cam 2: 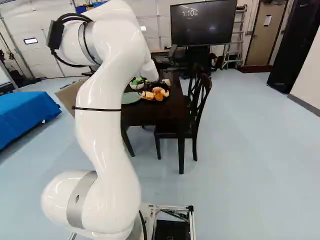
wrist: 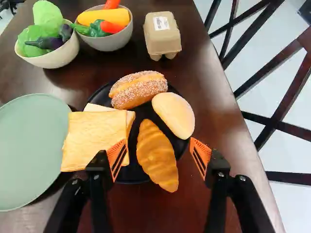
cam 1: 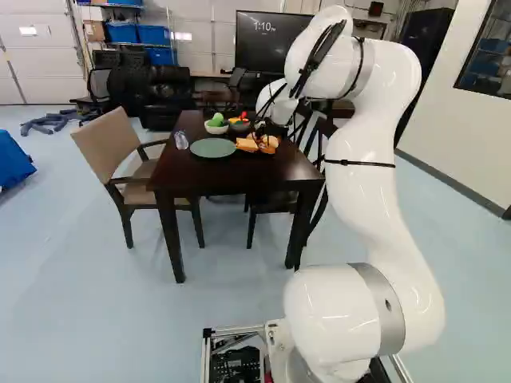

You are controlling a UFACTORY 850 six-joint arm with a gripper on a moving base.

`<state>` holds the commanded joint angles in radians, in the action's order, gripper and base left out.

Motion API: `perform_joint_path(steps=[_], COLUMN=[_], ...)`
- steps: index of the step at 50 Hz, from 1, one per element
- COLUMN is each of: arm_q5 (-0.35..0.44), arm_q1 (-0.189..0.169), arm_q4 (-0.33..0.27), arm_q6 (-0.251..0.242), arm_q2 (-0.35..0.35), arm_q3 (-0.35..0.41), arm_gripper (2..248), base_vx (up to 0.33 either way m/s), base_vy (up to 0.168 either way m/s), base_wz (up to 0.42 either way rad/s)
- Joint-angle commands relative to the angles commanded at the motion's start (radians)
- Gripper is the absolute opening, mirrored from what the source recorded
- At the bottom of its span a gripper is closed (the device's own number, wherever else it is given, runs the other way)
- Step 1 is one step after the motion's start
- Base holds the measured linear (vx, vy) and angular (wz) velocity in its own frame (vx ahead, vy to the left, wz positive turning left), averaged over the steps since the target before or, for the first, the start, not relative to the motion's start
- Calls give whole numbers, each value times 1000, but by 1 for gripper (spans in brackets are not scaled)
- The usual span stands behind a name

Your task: Move the croissant to the empty plate

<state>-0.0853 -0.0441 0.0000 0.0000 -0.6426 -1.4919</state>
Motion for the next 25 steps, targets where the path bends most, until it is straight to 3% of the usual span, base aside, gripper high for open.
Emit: perform_joint_path(steps=[25], arm_q5=[-55], arm_q1=[1], arm_q4=[0], arm_q6=[0], arm_q2=[-32], arm_q3=[-44], arm_gripper=[189], base_vx=[0], base_vy=[0], base_wz=[0])
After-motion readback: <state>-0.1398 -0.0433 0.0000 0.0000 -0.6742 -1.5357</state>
